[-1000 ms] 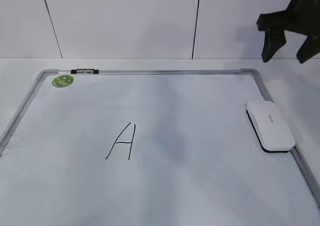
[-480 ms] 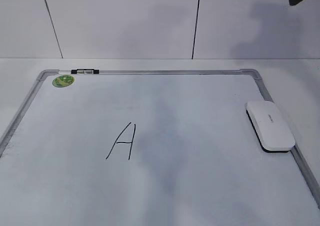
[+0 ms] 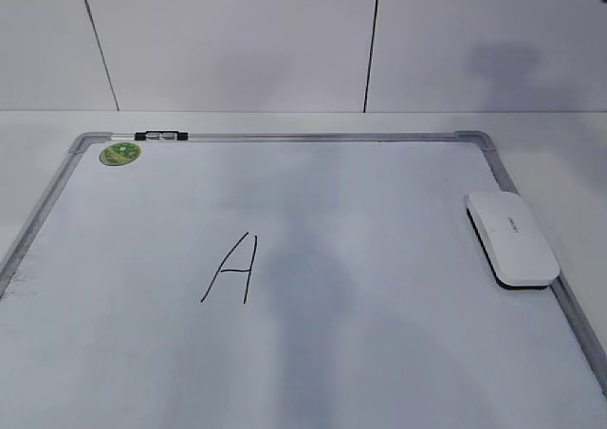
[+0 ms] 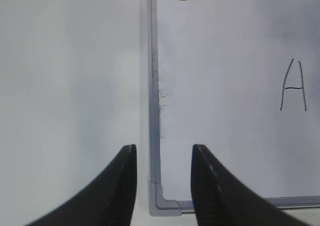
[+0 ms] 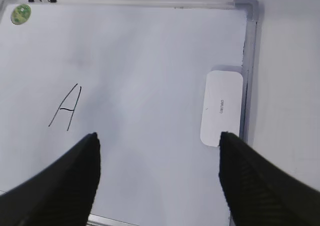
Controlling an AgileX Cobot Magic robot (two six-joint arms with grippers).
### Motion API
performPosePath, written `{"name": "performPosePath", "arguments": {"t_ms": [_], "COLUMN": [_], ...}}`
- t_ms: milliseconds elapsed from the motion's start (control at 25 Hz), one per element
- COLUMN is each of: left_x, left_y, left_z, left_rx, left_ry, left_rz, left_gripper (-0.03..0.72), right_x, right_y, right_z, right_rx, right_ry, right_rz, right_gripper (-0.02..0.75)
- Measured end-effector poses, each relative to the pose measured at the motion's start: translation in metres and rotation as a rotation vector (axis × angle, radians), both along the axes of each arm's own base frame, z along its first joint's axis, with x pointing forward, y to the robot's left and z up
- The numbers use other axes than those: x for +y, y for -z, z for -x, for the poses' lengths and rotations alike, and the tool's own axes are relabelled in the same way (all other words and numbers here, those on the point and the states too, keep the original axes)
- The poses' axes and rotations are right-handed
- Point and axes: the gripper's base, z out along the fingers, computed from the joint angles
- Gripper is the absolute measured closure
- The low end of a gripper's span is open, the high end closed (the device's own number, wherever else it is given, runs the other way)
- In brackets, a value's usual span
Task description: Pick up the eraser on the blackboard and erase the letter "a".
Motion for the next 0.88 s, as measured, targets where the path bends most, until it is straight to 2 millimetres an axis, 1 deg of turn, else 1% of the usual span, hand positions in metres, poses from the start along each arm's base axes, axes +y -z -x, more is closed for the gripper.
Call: {"name": "performPosePath", "arguments": {"t_ms": [240, 320, 400, 600, 680, 880], "left_x": [-0.002, -0.002, -0.001, 0.003, 0.004, 0.008], "left_y": [-0.012, -0.015, -0.018, -0.021, -0.022, -0.023], "left_z": [0.040, 0.051, 0.063, 0.087, 0.094, 0.114], "left_rx": [-0.110, -0.147, -0.185, -0.255, -0.278, -0.345], "left_ry": [0.055, 0.070, 0.082, 0.099, 0.100, 0.102], "left_rz": [0.024, 0.030, 0.039, 0.052, 0.058, 0.071], "left_gripper": [0.410, 0.410, 0.410, 0.410, 0.410, 0.410], "right_x": [-0.016, -0.021, -0.026, -0.037, -0.042, -0.050], "right_y": [-0.033, -0.039, -0.039, -0.022, -0.011, 0.019], "right_z": [0.060, 0.079, 0.099, 0.144, 0.160, 0.191], "right_rx": [-0.170, -0.215, -0.249, -0.294, -0.305, -0.324], "right_ry": [-0.003, -0.003, -0.003, -0.003, -0.004, -0.007], "right_rz": [-0.042, -0.054, -0.063, -0.074, -0.076, -0.077], "right_gripper": [0.145, 0.145, 0.145, 0.145, 0.145, 0.145]}}
